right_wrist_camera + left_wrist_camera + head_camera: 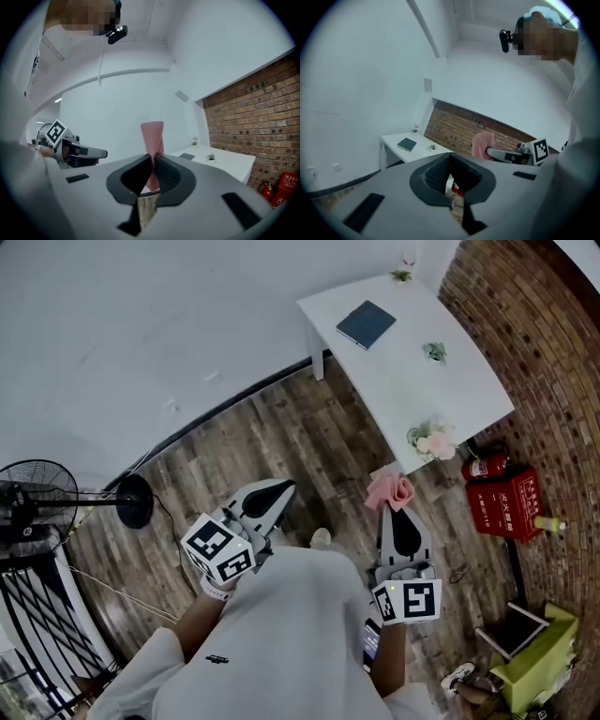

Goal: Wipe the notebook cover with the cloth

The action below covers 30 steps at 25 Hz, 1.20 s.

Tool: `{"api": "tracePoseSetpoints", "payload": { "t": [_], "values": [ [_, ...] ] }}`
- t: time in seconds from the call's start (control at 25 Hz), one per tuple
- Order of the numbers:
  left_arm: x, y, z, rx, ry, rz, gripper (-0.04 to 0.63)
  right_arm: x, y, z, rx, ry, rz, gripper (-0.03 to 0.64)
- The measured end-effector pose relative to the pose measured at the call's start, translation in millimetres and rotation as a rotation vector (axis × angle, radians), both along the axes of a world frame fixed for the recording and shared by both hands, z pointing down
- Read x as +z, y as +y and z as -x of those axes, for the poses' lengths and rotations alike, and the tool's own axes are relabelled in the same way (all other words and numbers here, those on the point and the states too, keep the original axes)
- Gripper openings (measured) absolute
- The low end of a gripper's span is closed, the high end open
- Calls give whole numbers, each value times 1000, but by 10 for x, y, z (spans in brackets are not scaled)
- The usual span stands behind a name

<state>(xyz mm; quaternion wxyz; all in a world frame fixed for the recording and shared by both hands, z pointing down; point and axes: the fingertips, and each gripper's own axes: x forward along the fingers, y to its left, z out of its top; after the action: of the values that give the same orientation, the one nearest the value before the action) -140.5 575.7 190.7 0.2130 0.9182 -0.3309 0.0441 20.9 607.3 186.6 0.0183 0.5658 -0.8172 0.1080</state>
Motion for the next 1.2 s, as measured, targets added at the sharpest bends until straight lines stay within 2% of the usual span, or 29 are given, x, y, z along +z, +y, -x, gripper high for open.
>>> {"api": "tracePoseSetpoints", "payload": {
  "t": [0.2,0.36,0.52,0.6,0.8,0.96,1.2],
  "values": [
    [32,-103,-100,-6,-18,23,12,45,-154,-233,25,-26,-21,15],
    [69,-283,-136,15,-51,35,12,-38,-297,-307,11,-113,-68,11],
    [155,-541,-78,4,-44,41,12,99,-523,-265,7,-21,-39,11],
    [194,-735,-49,0,-31,39,12,132,-687,-235,5,-17,-33,11],
    [287,-1458,42,29,-8,43,12,197,-1315,-72,24,-6,-32,12],
    [362,-2246,122,66,15,77,12,230,-2032,85,64,-30,-9,12],
    [218,-3368,159,139,57,89,12,106,-3118,234,127,-58,25,14]
  ]
}}
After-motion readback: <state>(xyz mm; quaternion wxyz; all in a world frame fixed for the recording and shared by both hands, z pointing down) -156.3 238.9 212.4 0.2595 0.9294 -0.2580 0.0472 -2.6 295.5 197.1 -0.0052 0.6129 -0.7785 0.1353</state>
